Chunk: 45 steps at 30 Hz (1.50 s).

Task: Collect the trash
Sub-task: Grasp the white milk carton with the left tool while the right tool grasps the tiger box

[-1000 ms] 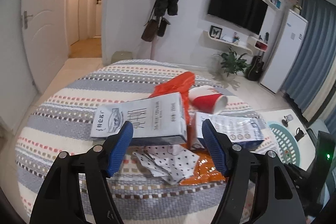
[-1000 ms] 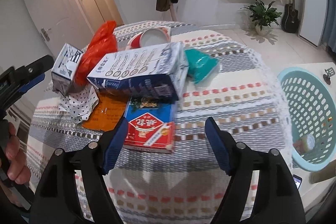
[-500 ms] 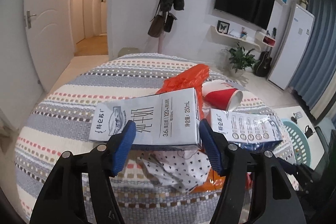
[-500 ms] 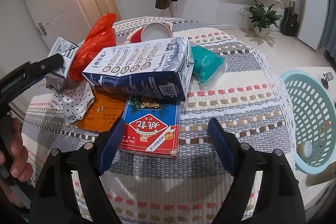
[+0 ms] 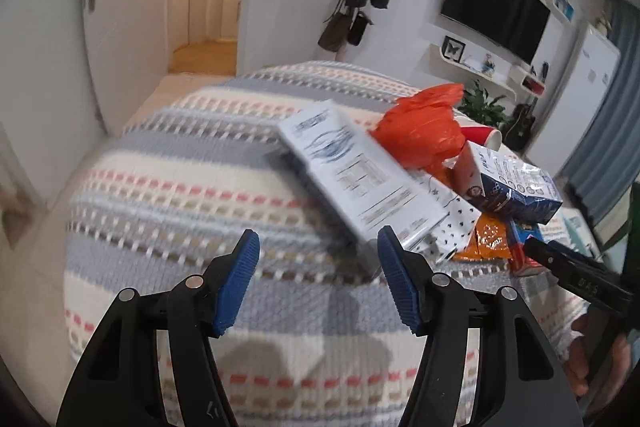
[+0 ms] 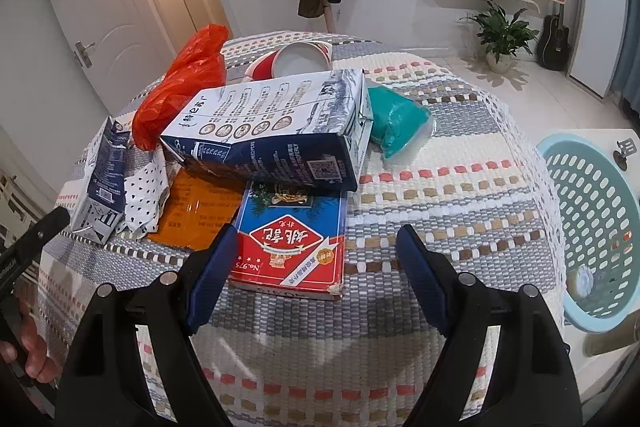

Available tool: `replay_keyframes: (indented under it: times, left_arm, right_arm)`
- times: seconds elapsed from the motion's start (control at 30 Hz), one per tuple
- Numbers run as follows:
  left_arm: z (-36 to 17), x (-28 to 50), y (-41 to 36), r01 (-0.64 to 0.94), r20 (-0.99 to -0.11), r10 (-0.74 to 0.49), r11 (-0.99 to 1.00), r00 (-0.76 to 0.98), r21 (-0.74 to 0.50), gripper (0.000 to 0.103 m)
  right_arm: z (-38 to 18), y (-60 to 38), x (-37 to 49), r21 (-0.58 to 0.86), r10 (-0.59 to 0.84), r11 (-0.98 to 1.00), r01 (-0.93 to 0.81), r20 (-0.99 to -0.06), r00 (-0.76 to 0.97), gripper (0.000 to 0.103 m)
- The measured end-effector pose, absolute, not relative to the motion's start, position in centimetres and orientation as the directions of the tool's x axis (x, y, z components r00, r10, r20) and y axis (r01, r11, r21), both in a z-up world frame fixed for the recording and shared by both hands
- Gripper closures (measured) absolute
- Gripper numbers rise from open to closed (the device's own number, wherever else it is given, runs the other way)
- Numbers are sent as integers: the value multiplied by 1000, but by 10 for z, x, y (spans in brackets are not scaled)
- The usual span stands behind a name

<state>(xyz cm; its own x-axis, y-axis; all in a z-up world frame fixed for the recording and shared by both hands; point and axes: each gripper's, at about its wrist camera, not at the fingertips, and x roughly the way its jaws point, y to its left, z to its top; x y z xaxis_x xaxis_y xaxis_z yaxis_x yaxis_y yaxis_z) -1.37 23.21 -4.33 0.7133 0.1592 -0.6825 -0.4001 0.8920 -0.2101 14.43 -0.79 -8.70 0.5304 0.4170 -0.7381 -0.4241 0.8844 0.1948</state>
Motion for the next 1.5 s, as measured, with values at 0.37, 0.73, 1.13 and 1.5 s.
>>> replay_keyframes:
  times: [0.37, 0.73, 1.13, 1.5]
  left_arm:
    - [-46, 35, 256, -410, -682, -36, 776, 731, -480, 21]
    - [-55, 81, 232, -495, -781, 132, 834, 611, -246, 26]
    - [-47, 60, 229, -436, -764, 110, 868, 636, -238, 47]
    - [-19, 22, 211, -386, -698, 140, 899, 702, -208, 47]
  right_arm:
    - [-88, -9, 144, 210, 428, 881, -425, -736, 525, 26]
    - [-88, -15, 144, 232, 438, 883, -408, -721, 537, 26]
    - [-88, -10, 152, 247, 441, 879, -408, -747, 498, 26]
    - [-91, 34, 154, 25, 277, 906, -423, -790, 547, 46]
